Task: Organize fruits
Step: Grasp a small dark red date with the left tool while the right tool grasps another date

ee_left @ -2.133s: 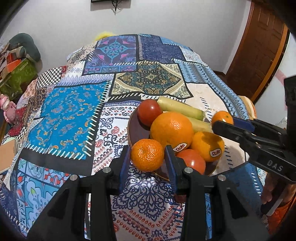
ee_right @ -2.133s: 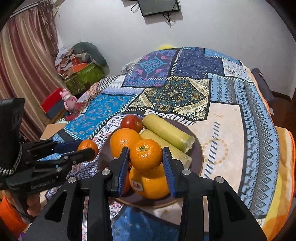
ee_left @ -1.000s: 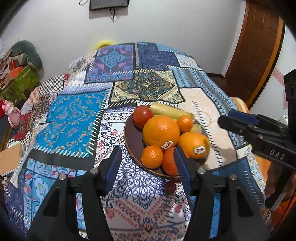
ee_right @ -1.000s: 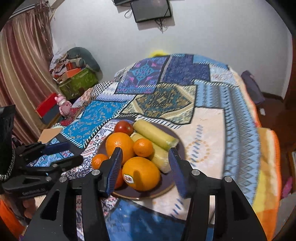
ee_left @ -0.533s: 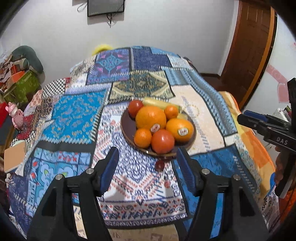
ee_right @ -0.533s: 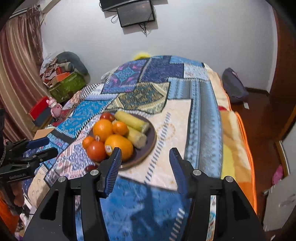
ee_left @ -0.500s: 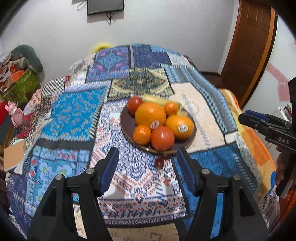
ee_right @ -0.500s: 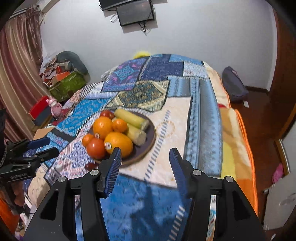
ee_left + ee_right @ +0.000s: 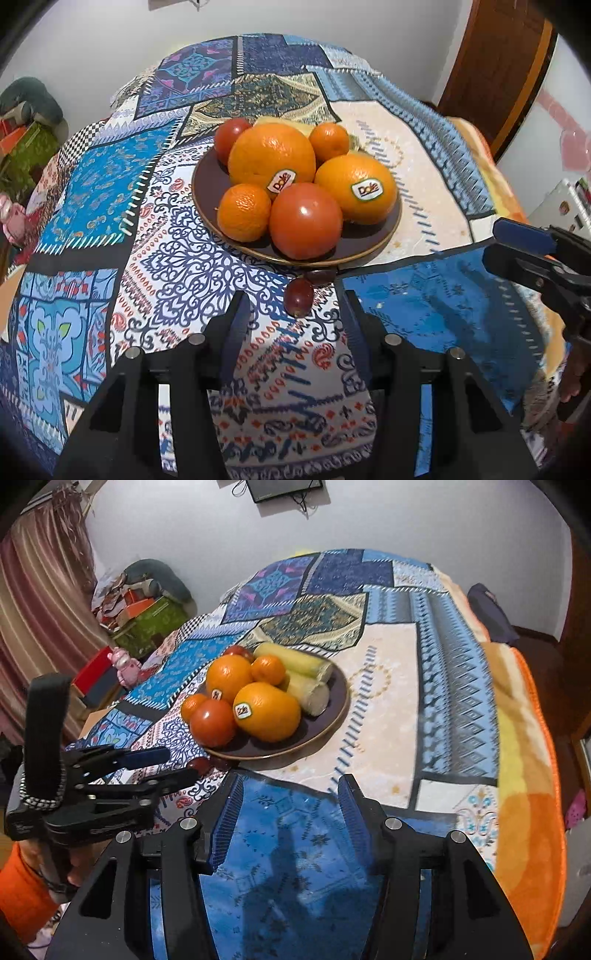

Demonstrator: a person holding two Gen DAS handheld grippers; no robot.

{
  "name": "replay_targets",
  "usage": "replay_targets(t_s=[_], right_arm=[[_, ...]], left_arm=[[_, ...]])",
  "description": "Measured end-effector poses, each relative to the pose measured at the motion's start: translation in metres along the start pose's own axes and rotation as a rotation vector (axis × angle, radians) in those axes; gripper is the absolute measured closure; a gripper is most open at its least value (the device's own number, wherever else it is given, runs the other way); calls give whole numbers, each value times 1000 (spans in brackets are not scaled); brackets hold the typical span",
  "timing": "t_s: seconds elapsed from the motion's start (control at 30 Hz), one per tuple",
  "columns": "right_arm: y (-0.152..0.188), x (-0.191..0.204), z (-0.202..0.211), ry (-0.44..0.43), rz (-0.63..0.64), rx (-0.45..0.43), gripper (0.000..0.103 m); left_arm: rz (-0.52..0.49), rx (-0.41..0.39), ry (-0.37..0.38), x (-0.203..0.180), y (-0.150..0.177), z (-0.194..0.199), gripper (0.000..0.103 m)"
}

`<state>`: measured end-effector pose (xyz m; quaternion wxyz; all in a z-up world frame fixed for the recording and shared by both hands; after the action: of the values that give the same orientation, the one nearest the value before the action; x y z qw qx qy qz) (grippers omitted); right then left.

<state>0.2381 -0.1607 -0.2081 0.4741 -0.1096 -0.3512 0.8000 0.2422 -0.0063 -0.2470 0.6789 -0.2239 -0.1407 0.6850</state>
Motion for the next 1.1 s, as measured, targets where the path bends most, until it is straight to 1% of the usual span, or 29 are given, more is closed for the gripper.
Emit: replay_targets(t_s=[0.03,0.07,0.1,0.17,0.23,0.27,0.43,0.63,0.67,0.73,0.83,0.97,1.07,1.1], right_arm=[[1,1,-3,-6,1,5,53],[2,3,-4,-9,4,9,53],[2,5,-8,-12,7,16,53],[3,8,-13,-22,9,29,53],[5,12,-21,-35,8,45,53],[5,15,-25,-43,7,53,53],[7,31,-44,-85,2,84,53],[3,54,-66,-110,9,117,54],[1,56,-70,-103,4,123,54],[-2,59,-77,-93,-5,131,59],[-3,64,-84,-79,-32,132,60],[-5,70,-90,-7,-25,135,61],[-8,71,-95,37,-35,132,65],[-9,71,-96,55,-38,130,69]], left_arm=[[-2,5,-2,0,1,-4,54],[-3,12,0,0,1,-6,59],[-2,24,4,0,2,-10,66],[-2,28,-4,1,3,-15,72],[-3,27,4,1,1,-15,78],[-3,30,14,2,1,-15,85],[1,12,8,11,1,-8,85],[12,-34,-9,39,9,15,85],[13,-40,-10,42,10,18,85],[20,-55,-2,51,13,26,85],[38,-71,23,60,17,35,85],[53,-87,53,68,18,43,85],[63,-97,74,72,18,46,85],[66,-99,78,72,18,47,85]])
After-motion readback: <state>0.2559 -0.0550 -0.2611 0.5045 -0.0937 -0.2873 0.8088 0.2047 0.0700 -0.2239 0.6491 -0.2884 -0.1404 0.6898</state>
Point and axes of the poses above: each gripper's, at about its wrist camera, not at the fingertips, and z roughly against the way its jaws point, x to its left, y to its underside, the point moved 4 cm from there along -z, roughly the way its jaws point, and after that the axes turned 8 degrees about z, right-handed, at the moved point
